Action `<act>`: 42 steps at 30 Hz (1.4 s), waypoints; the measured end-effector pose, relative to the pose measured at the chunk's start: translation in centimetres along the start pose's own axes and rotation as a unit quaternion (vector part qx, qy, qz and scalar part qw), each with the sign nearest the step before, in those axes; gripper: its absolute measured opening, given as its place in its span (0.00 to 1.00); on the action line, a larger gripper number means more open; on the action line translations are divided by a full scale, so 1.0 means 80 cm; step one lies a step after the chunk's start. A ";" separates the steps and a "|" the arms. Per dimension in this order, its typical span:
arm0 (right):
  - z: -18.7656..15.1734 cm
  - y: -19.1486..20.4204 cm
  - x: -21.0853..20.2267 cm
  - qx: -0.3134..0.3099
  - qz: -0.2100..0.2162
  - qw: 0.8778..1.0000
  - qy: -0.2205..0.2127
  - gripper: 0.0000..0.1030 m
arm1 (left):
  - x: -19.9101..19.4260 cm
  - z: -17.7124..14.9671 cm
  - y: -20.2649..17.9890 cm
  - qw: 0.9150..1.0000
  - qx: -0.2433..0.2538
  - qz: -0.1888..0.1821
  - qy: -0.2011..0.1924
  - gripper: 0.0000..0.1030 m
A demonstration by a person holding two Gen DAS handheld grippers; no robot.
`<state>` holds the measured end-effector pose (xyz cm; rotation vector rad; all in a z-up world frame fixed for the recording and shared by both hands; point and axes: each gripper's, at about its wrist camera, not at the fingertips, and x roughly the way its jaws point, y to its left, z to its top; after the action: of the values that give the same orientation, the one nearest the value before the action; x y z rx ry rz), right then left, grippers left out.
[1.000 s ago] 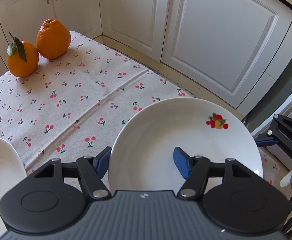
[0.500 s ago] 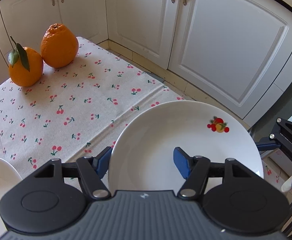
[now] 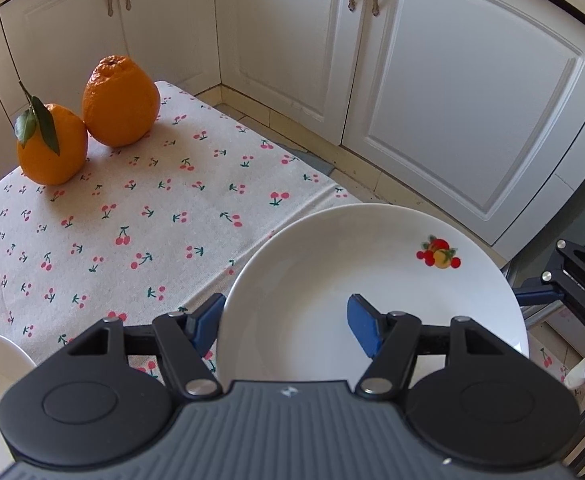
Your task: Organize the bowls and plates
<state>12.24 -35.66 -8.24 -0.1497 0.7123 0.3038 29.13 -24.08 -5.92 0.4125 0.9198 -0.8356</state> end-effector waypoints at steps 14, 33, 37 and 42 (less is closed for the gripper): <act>0.001 0.001 -0.006 0.014 0.000 1.000 -0.004 1.00 | -0.016 -0.005 -0.001 1.000 0.007 0.014 -0.017 0.82; 0.014 0.070 -0.082 0.035 -0.046 0.998 -0.002 1.00 | -0.189 -0.072 -0.043 0.992 0.020 0.053 -0.113 0.87; 0.020 0.095 -0.092 0.045 -0.055 0.997 -0.009 1.00 | -0.227 -0.106 -0.057 0.988 0.019 0.067 -0.138 0.89; 0.021 0.123 -0.104 0.053 -0.047 0.997 -0.030 1.00 | -0.261 -0.158 -0.072 0.980 0.019 0.101 -0.169 0.91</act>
<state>4.15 -27.83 -1.80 -0.0722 0.6579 0.1791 11.00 -10.22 4.42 0.3752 0.5377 -0.7104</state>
